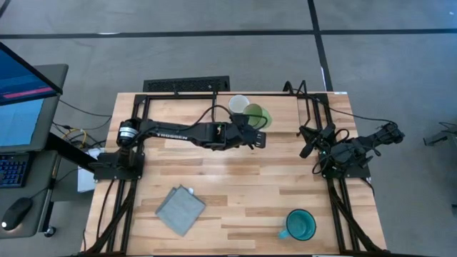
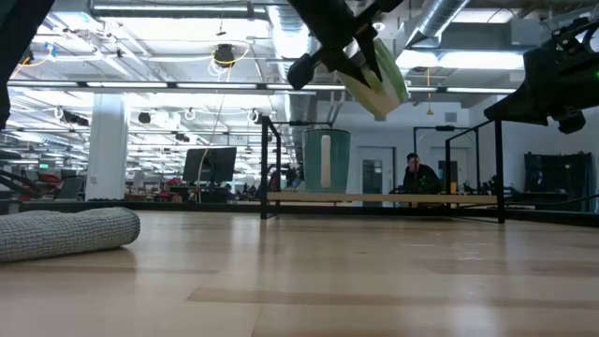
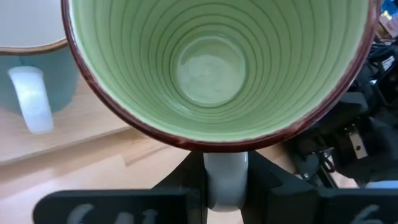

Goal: Stack small to large cups/mugs on shelf
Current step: Put the green mug on the shelf

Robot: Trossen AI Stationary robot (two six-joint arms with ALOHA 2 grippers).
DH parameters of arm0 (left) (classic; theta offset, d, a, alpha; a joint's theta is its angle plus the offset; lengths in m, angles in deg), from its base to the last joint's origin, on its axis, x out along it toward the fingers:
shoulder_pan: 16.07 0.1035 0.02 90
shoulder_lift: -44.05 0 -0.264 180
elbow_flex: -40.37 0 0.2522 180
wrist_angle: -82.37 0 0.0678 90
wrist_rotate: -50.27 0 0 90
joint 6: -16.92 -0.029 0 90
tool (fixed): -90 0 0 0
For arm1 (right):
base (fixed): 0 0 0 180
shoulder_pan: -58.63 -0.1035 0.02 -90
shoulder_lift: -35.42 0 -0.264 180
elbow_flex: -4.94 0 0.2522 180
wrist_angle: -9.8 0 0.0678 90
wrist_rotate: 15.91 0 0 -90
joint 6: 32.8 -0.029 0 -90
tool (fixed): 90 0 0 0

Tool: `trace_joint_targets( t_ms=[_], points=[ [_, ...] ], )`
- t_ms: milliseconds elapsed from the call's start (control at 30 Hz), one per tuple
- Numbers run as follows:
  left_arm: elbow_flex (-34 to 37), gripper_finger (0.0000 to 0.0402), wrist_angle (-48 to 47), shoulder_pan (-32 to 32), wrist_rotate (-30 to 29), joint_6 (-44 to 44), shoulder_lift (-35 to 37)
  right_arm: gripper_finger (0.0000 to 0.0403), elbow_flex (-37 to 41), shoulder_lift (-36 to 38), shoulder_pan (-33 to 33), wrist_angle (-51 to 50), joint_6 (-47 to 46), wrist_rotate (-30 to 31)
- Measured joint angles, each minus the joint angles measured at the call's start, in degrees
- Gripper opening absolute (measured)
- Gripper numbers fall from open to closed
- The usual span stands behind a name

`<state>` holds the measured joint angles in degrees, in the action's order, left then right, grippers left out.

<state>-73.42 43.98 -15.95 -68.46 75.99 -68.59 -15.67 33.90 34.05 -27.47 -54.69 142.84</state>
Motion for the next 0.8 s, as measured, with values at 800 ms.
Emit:
trace_joint_targets(
  t_ms=[800],
  points=[
    [-0.03,0.0038,6.09,4.48,5.98,-9.54,-1.38,0.0074,0.00,-0.02,0.00,0.00,0.11,-0.01]
  ],
)
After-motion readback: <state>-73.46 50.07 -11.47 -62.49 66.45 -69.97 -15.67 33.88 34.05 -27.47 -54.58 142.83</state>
